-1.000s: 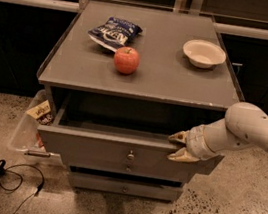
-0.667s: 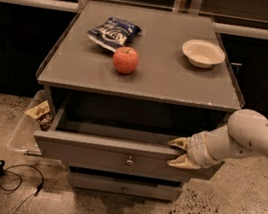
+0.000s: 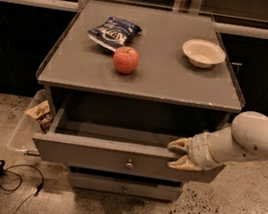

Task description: Open top drawer

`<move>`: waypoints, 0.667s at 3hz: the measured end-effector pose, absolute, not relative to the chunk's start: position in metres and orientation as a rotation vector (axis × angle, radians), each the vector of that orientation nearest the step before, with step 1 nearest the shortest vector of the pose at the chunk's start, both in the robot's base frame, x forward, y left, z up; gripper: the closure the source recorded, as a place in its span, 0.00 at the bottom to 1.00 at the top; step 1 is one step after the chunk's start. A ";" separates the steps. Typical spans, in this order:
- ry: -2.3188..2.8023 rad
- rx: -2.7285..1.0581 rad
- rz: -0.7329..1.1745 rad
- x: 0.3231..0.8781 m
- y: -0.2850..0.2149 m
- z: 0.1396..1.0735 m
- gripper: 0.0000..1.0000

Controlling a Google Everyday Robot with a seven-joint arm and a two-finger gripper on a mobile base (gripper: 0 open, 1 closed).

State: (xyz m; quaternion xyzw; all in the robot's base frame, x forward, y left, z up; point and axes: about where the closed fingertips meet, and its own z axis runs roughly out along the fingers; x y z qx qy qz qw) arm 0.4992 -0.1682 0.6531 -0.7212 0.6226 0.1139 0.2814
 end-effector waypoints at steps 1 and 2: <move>1.668 -1.932 0.305 0.499 -0.168 0.653 0.58; 1.666 -1.927 0.326 0.494 -0.170 0.650 0.35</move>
Offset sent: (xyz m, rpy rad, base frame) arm -0.0300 -0.0123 -0.0238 0.0748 0.0546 0.0086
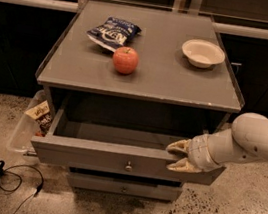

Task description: Open top drawer

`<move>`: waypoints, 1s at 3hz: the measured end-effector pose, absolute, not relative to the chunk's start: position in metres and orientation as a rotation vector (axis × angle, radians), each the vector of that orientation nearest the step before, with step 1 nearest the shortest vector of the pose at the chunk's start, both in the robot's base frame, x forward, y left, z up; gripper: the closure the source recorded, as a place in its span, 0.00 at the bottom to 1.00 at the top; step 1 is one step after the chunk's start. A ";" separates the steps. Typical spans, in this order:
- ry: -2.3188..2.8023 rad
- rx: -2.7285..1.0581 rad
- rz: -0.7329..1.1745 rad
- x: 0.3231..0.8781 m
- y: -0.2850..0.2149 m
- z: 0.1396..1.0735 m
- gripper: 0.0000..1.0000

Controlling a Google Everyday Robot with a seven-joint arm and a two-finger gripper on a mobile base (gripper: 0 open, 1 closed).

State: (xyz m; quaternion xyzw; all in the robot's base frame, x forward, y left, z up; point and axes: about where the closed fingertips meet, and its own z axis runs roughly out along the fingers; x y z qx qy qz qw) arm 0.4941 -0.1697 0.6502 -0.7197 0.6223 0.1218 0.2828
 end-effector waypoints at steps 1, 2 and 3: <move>1.683 -1.896 0.412 0.470 -0.177 0.628 0.37; 1.683 -1.896 0.412 0.470 -0.175 0.631 0.61; 1.690 -1.891 0.421 0.461 -0.177 0.629 0.84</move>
Offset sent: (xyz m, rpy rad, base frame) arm -0.1333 -0.0777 -0.0972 0.1803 0.2004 -0.0855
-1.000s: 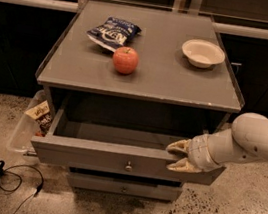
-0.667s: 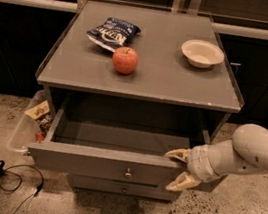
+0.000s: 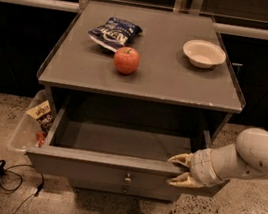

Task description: Open top drawer

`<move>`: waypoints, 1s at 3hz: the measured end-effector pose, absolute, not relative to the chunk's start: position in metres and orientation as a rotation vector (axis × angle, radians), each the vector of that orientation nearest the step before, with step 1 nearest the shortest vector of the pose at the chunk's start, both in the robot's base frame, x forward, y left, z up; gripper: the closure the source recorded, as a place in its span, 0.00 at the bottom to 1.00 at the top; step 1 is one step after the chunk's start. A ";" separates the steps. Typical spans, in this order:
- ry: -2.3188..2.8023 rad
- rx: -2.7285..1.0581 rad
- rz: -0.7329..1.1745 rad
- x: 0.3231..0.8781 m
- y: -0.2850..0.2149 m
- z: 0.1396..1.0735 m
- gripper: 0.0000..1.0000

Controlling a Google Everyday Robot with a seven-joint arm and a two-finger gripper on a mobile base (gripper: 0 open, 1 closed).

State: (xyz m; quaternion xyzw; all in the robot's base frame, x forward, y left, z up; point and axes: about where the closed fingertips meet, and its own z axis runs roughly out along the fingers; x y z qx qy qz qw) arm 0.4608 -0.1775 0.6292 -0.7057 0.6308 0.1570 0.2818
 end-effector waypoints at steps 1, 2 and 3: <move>1.689 -1.891 0.421 0.460 -0.176 0.631 1.00; 1.689 -1.891 0.421 0.460 -0.176 0.630 0.81; 1.689 -1.891 0.421 0.460 -0.176 0.631 0.58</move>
Offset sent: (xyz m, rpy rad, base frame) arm -0.0003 0.0015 0.0014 0.0003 0.0001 0.0005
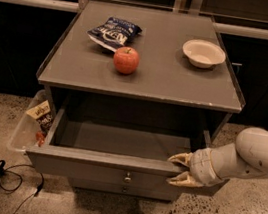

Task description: Open top drawer

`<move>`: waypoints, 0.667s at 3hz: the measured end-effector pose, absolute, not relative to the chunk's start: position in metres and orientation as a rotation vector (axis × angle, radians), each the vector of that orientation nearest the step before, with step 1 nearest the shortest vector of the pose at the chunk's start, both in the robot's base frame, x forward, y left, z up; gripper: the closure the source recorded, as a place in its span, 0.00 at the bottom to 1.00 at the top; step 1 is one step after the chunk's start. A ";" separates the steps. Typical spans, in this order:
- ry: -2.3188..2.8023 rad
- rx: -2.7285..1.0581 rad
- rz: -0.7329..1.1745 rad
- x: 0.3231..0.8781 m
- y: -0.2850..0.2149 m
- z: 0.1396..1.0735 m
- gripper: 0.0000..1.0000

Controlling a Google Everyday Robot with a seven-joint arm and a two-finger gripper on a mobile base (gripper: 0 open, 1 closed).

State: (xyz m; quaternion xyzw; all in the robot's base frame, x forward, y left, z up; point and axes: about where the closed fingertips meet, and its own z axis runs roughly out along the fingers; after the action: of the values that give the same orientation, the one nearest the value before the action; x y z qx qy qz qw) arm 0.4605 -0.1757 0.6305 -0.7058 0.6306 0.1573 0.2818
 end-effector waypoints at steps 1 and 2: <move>1.669 -1.900 0.458 0.469 -0.169 0.636 0.35; 1.646 -1.955 0.502 0.449 -0.171 0.636 0.38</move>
Offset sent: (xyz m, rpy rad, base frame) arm -0.0394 -0.0010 0.0055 -0.0045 0.0826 0.1340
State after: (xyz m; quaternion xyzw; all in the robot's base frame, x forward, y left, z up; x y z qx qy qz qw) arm 0.4491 -0.1709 0.6359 -0.7237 0.6093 0.1857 0.2653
